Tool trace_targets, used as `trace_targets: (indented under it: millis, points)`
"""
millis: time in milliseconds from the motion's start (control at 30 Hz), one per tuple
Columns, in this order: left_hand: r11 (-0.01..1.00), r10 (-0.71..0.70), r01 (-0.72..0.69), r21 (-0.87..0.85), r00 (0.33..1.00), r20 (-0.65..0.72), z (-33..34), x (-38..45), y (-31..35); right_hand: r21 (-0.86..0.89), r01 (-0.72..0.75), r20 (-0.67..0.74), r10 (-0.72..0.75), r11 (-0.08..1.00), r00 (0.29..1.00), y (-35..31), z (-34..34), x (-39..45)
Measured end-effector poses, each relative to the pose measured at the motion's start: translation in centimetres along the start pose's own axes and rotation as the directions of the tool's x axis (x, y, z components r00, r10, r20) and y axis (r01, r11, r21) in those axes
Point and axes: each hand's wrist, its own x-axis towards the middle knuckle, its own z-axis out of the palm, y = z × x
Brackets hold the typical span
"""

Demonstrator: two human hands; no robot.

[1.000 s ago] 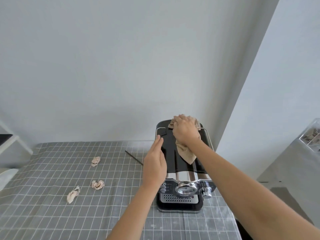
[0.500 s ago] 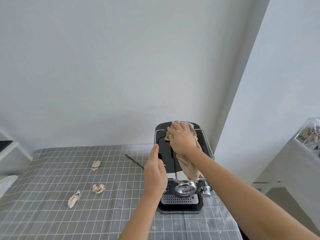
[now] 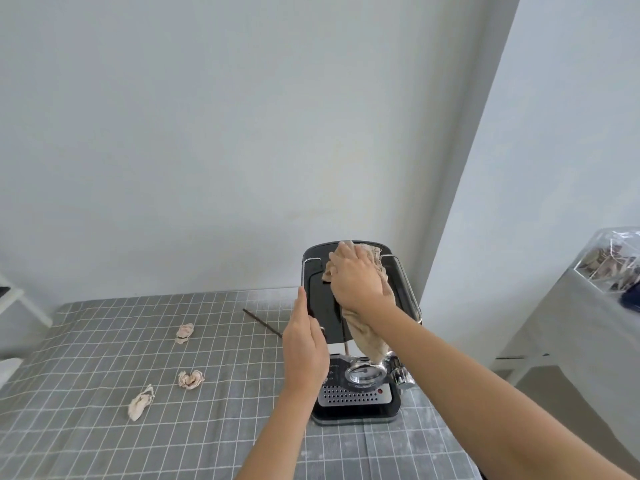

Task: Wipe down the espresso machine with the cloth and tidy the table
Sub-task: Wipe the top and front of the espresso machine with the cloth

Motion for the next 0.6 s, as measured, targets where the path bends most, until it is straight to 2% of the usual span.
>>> trace_targets:
  millis: [167, 233, 300, 367, 533, 600]
  points:
    - [1.0, 0.017, -0.017, -0.011, 1.0, 0.006, 0.0, 0.2, -0.1, -0.095, -0.16, -0.024, 0.158, 0.983, 0.987, -0.8, 0.5, 0.3]
    - [1.0, 0.016, -0.016, -0.012, 1.0, 0.003, 0.1, 0.2, -0.2, -0.09, -0.113, -0.004, 0.113, 0.99, 0.994, -1.0, 0.2, 2.4]
    - [0.999, 0.013, -0.013, -0.029, 1.0, -0.003, 0.0, 0.1, -0.2, -0.048, -0.002, 0.037, 0.003, 0.999, 0.999, -1.0, -0.2, 4.0]
    - [1.0, 0.012, -0.012, -0.022, 1.0, -0.005, 0.1, 0.2, -0.2, -0.022, 0.03, 0.048, -0.028, 0.999, 0.998, -0.3, -0.5, 4.8]
    - [1.0, 0.022, -0.022, -0.015, 1.0, -0.012, 0.2, 0.1, 0.0, 0.007, -0.202, -0.033, 0.202, 0.979, 0.979, 0.2, 0.1, 3.0]
    - [1.0, 0.022, -0.022, -0.013, 1.0, -0.01, 0.1, 0.0, -0.1, 0.0, -0.158, -0.022, 0.158, 0.987, 0.987, -0.6, 0.1, 0.5]
